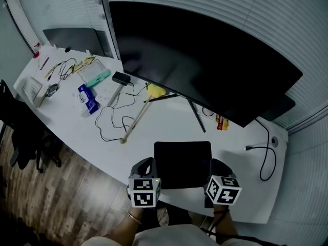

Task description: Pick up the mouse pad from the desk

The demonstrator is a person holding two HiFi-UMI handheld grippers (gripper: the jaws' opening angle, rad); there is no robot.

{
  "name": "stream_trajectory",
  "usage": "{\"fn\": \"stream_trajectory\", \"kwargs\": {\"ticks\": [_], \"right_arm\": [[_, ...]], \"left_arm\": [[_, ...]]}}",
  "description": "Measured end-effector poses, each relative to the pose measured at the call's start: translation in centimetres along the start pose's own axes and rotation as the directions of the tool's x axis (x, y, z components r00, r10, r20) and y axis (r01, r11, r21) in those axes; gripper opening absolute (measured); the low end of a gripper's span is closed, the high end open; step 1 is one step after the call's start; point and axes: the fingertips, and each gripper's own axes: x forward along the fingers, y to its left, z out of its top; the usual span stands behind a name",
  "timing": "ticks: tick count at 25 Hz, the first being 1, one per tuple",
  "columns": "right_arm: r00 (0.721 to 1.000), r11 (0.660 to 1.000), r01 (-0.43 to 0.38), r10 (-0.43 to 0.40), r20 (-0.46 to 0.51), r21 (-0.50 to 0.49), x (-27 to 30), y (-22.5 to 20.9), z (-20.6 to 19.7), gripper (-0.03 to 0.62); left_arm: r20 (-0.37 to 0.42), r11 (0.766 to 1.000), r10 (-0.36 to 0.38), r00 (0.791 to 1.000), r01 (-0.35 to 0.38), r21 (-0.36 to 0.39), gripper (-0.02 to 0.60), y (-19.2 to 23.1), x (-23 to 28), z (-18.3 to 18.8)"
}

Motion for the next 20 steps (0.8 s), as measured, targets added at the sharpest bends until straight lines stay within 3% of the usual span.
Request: {"fn": "stream_trajectory", "kwargs": {"ticks": [6,11,20], "right_arm": [[0.999,1.0,-0.002,0.002,-0.035,0.002,1.2,-0.2,-1.3,0.032],[0.999,1.0,-0.011,0.011,-0.042,-0.003,1.9,0.0,-1.7,0.034],[0.998,1.0,-0.029,0.028,-0.061,-0.011,3.1,-0.4,-1.5,0.042]], "left_arm": [[-0.032,1.0,-0.001,0.999,0.001,0.008,0.017,-0.2,1.0,-1.3],[-0.022,0.999,-0.044,0.999,0.043,-0.024,0.018,-0.6,1.4,-1.2],[-0.028,0.999,-0.034,0.999,0.032,-0.037,0.021,-0.1,2.4,-1.1]]}}
